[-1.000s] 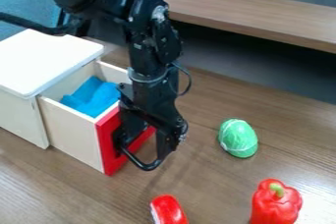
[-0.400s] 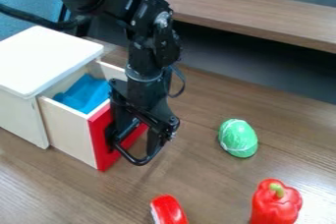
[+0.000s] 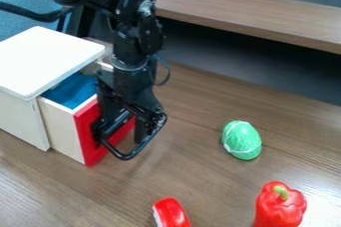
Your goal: Closing the drawer
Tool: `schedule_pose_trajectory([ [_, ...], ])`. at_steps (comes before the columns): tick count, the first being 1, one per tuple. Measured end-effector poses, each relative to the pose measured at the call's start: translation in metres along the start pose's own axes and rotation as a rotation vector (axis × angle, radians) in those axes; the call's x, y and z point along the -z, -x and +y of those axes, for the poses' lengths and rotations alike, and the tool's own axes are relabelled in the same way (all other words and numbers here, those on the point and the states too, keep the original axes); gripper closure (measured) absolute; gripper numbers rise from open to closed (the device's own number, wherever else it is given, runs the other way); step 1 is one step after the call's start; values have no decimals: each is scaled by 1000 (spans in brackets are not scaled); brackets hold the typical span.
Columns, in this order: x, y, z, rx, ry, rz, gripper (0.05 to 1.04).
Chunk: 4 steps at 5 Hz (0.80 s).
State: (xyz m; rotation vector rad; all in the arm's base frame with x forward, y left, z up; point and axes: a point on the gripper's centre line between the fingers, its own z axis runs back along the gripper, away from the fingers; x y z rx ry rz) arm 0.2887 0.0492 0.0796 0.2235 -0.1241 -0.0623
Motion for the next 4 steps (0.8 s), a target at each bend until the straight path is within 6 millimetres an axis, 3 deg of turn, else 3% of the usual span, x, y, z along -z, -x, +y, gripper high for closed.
schedule_pose_trajectory([
  [2,1,3,14,-19,7,14,85],
  [4,1,7,42,-61,-44,31,85],
])
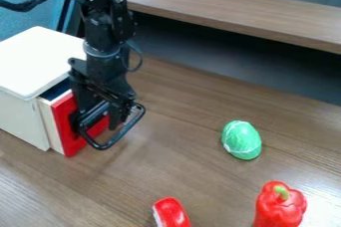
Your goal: Closing the drawer
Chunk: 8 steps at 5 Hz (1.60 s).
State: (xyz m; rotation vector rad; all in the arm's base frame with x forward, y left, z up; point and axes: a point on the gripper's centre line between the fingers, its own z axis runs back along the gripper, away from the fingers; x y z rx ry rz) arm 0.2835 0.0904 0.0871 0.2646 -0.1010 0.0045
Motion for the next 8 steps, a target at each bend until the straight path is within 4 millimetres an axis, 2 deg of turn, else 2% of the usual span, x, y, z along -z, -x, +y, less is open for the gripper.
schedule_pose_trajectory([
  [2,-1,1,31,-51,-38,3,85],
  [4,0,3,32,-53,-18,5,85],
  [5,3,-1,14,-8,70,-3,85],
  [6,-4,-11,-26,81,173,-29,84],
  [8,-29,-24,-80,203,260,-68,84],
])
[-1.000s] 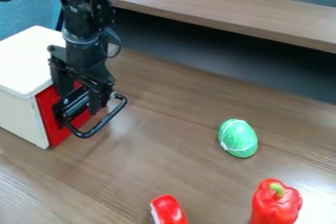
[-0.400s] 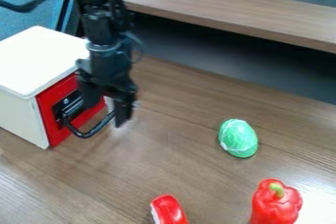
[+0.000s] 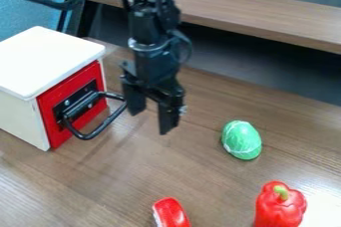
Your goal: Closing the drawer
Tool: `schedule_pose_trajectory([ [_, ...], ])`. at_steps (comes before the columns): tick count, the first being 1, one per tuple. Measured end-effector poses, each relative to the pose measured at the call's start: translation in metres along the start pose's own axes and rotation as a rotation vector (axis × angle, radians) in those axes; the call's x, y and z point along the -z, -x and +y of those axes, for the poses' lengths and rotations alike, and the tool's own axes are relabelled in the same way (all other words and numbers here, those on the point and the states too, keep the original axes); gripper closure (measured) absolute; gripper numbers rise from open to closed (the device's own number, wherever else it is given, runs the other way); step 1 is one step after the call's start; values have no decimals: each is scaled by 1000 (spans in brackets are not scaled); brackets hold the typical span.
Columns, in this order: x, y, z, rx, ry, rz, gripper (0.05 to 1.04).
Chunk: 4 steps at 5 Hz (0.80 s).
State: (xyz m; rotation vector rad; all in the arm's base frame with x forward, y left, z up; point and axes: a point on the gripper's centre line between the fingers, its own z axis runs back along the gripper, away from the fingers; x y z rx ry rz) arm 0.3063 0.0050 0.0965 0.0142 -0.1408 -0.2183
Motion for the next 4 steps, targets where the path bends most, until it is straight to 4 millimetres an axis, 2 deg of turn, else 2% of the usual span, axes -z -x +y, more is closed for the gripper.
schedule_pose_trajectory([
  [1,-22,-14,-28,92,53,18,84],
  [2,-43,-17,-46,155,86,69,85],
  [4,-54,-16,-47,141,49,109,84],
])
